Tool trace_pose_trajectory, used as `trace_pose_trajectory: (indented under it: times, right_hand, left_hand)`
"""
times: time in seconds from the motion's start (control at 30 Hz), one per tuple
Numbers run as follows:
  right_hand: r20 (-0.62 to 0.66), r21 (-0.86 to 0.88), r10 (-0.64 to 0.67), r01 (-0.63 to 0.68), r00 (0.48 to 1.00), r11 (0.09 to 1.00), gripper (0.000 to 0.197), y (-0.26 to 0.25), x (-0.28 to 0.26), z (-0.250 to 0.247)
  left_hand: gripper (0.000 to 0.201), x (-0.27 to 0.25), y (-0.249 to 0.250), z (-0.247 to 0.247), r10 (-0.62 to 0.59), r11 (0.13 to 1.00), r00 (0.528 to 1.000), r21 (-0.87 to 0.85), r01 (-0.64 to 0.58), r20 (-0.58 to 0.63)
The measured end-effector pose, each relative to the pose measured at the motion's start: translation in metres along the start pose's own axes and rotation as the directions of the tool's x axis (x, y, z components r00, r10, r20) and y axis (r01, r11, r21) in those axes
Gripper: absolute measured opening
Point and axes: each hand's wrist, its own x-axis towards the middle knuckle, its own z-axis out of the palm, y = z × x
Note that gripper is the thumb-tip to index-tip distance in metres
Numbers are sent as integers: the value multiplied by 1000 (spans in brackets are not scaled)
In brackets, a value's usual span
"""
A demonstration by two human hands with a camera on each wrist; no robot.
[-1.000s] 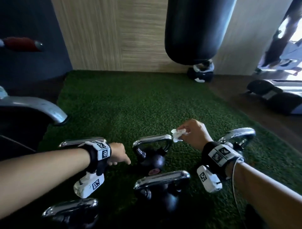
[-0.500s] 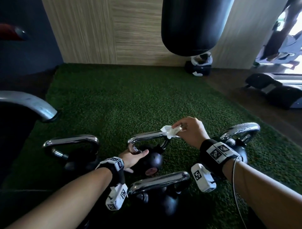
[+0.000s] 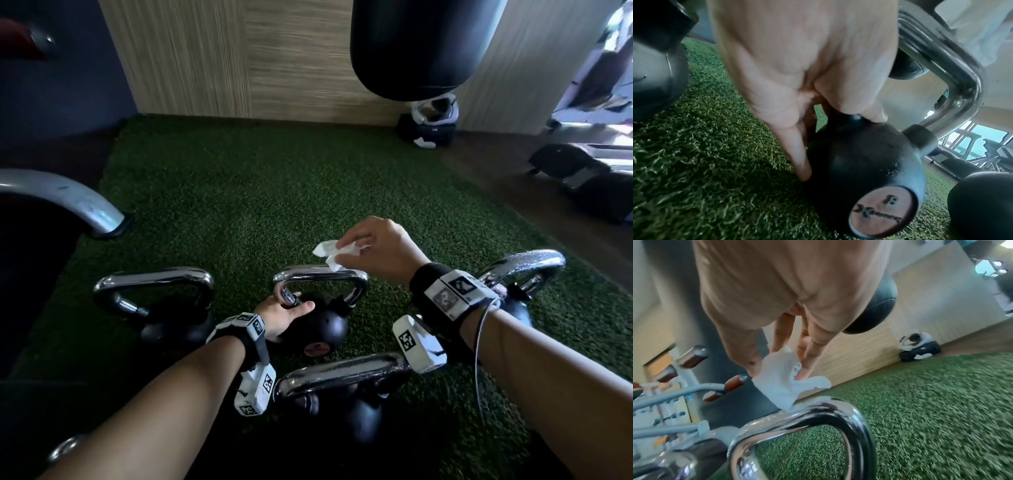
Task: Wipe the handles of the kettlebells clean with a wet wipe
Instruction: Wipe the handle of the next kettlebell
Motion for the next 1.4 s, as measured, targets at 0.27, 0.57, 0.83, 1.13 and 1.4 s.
trace_pose_trajectory:
  times: [0.27,0.57,0.83,1.13,1.4]
  right_hand:
    - [234,-298,-113,182,966,937,20,-17,19,16]
    - [214,-378,-29,110,976,919,19,0,11,12]
    - [230,-399,91,8,969,917,13,35,4,2]
    - [157,-287,151,-101,976,952,25,69,-2,10]
    - [182,-138,233,-209,955,968,31,93,-1,23]
  left_hand:
    - [85,-1,-2,5,-95,994,995,-57,94,-6]
    - [84,-2,0,5,-122,992,992,-44,122,3]
    - [69,-6,-1,4,-101,990,994,-91,104,38]
    - [94,4,-12,5,-48,997,999,-57,49,23]
    - [77,-5,-6,3,-95,993,995,-65,97,35]
